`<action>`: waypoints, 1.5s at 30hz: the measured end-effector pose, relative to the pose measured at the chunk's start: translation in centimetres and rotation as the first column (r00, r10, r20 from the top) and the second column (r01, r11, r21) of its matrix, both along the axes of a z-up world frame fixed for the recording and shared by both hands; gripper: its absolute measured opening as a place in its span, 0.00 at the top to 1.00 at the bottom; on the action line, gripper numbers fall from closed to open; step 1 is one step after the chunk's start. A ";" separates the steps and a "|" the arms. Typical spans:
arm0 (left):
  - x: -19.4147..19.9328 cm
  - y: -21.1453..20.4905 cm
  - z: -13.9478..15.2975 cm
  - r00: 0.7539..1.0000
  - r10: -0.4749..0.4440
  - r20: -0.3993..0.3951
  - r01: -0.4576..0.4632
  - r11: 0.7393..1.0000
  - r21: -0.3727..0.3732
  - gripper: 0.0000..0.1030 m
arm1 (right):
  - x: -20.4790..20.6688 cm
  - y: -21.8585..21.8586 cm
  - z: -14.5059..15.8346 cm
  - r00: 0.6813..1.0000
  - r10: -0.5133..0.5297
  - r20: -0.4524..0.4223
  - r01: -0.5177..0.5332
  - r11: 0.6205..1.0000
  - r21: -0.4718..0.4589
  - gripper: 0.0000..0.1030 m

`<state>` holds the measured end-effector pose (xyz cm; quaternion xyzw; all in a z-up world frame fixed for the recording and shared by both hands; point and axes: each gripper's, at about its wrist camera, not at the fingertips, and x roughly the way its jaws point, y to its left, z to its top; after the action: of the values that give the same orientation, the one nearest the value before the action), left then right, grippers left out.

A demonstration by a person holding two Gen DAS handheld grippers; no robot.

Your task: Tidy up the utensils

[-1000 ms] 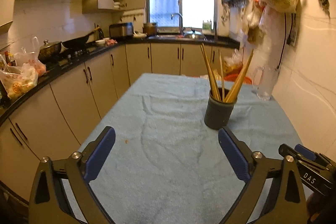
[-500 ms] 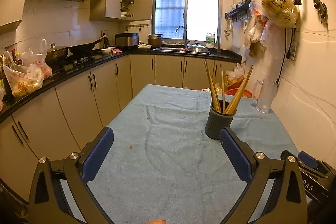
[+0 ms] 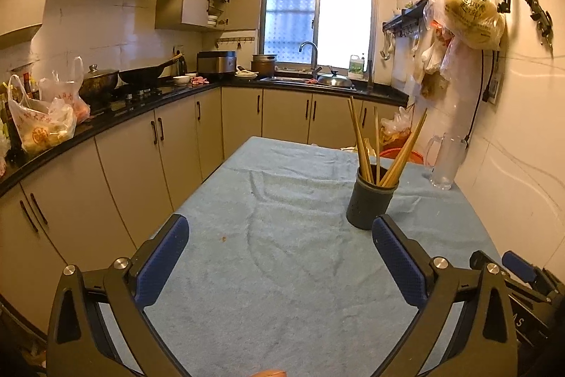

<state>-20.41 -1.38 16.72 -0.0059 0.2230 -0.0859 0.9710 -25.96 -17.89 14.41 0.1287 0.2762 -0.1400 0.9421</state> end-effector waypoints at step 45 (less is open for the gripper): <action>1.7 -1.5 -3.2 0.984 -0.064 -0.164 0.073 0.996 0.055 0.00 | 0.2 0.6 -1.1 1.000 0.003 -0.020 -0.003 1.000 -0.015 0.22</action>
<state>-18.75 -2.93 13.47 0.0242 0.3037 -0.1117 0.9459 -25.78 -17.29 13.28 0.1197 0.2848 -0.1420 0.9404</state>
